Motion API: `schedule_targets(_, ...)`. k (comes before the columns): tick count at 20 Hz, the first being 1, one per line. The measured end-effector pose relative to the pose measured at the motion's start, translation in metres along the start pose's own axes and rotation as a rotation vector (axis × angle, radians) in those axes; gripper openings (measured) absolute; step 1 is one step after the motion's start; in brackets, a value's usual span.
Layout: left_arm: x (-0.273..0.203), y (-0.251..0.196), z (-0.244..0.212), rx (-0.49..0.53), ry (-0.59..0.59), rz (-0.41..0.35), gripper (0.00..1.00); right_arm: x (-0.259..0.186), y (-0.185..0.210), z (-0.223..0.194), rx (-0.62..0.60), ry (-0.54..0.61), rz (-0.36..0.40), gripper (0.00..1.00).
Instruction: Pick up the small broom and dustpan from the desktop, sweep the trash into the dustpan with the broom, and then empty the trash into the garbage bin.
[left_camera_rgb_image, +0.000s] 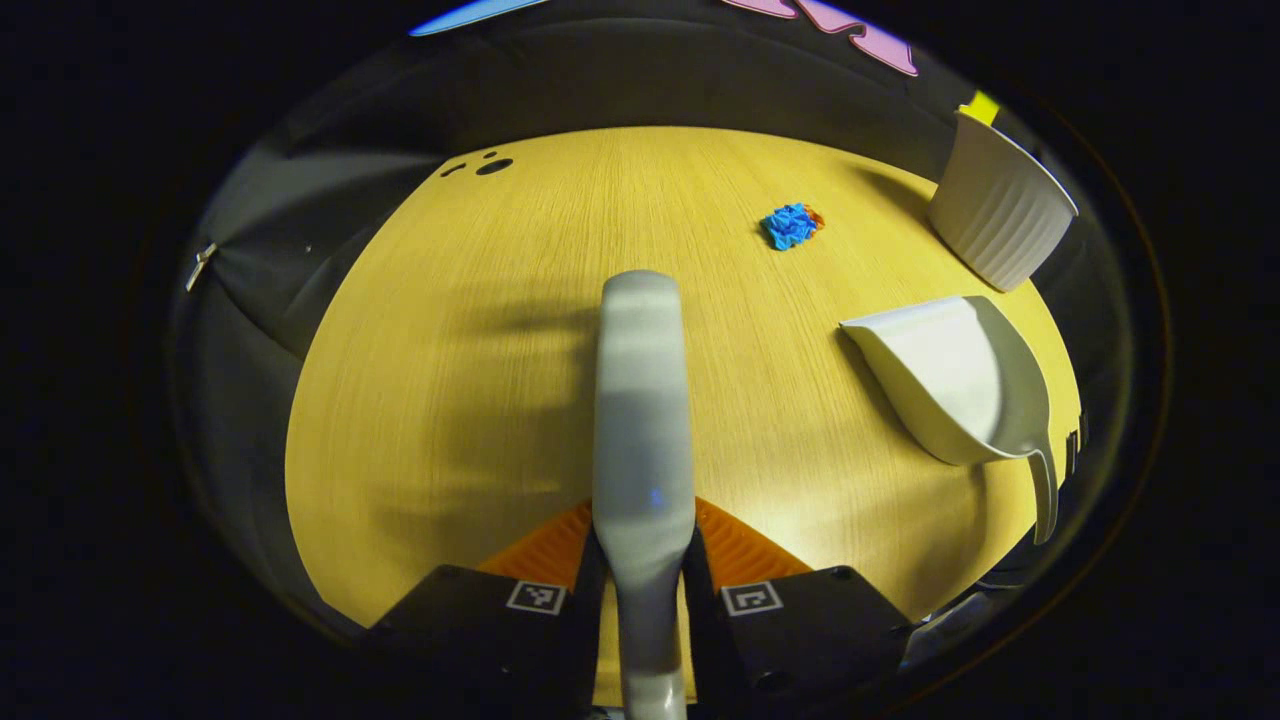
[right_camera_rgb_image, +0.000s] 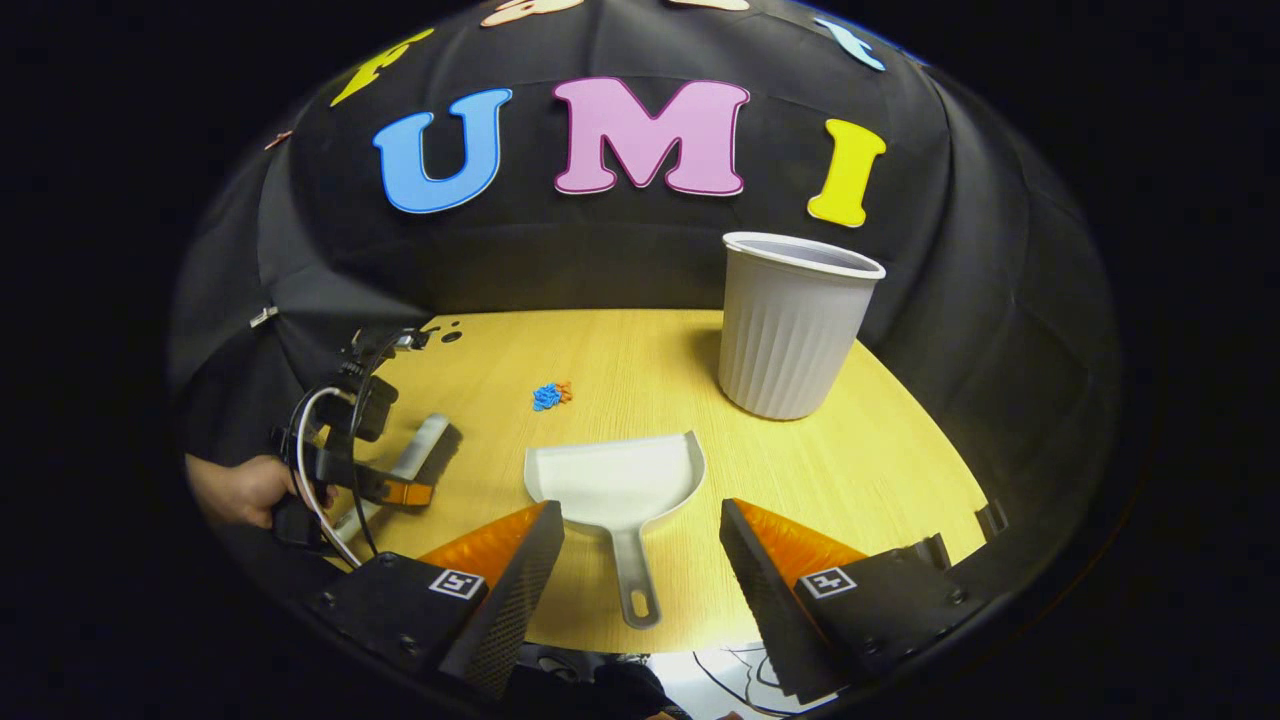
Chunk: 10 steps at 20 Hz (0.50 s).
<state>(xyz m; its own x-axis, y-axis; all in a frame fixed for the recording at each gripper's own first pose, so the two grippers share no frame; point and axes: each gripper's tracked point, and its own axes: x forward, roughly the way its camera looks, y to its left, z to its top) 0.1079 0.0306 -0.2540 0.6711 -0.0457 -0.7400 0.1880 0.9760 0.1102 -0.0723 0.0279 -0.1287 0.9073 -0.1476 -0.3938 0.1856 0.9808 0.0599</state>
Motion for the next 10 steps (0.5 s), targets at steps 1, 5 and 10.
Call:
schedule_targets(1, 0.000, 0.001, -0.001, 0.004, -0.013, 0.000, 0.42, 0.002, 0.000, 0.000, 0.014, 0.011, 0.000, 0.98)
schedule_targets(5, -0.002, 0.003, -0.001, 0.018, -0.063, -0.013, 0.32, 0.015, 0.010, -0.015, 0.066, 0.087, 0.032, 0.98)
schedule_targets(10, -0.018, 0.014, 0.007, 0.002, -0.158, -0.041, 0.26, 0.033, 0.019, -0.045, 0.055, 0.200, 0.082, 0.99)
